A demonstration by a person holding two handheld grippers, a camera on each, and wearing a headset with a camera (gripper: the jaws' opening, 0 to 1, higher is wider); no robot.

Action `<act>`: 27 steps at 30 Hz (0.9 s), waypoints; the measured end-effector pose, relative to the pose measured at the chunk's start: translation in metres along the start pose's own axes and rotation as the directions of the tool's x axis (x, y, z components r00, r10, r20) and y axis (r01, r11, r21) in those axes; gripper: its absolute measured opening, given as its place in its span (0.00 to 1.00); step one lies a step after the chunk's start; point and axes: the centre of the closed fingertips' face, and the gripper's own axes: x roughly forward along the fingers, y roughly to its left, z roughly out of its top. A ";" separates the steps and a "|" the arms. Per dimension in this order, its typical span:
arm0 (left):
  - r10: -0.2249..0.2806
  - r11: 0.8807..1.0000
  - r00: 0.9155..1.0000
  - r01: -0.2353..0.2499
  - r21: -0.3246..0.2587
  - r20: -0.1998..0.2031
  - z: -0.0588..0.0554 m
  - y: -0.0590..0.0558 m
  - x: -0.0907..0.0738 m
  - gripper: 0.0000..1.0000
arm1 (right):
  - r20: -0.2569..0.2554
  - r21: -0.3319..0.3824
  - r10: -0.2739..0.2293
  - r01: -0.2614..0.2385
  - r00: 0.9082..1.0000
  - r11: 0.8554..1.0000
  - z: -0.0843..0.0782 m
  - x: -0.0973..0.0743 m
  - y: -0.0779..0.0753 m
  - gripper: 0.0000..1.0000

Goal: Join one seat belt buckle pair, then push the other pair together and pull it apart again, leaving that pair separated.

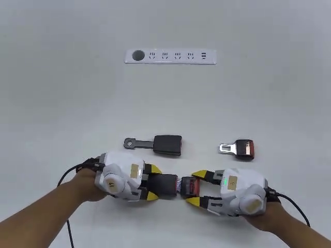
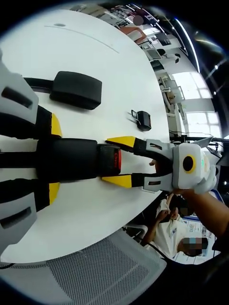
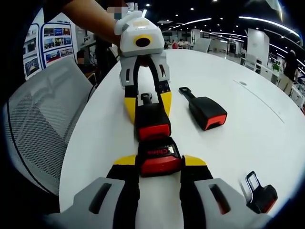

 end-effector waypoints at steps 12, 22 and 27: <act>-0.002 1.000 0.999 0.002 0.011 -0.051 0.001 -0.002 0.001 0.32 | -0.006 -0.031 -0.017 0.017 1.000 0.999 -0.002 0.001 0.001 0.31; 0.000 1.000 0.997 0.001 0.016 -0.083 0.001 -0.003 0.001 0.33 | -0.043 -0.047 -0.040 0.038 0.998 0.998 -0.003 0.000 0.002 0.32; 0.001 1.000 0.995 0.000 0.016 -0.096 0.002 -0.004 0.000 0.33 | -0.054 -0.066 -0.050 0.046 0.997 0.997 -0.002 0.000 0.002 0.33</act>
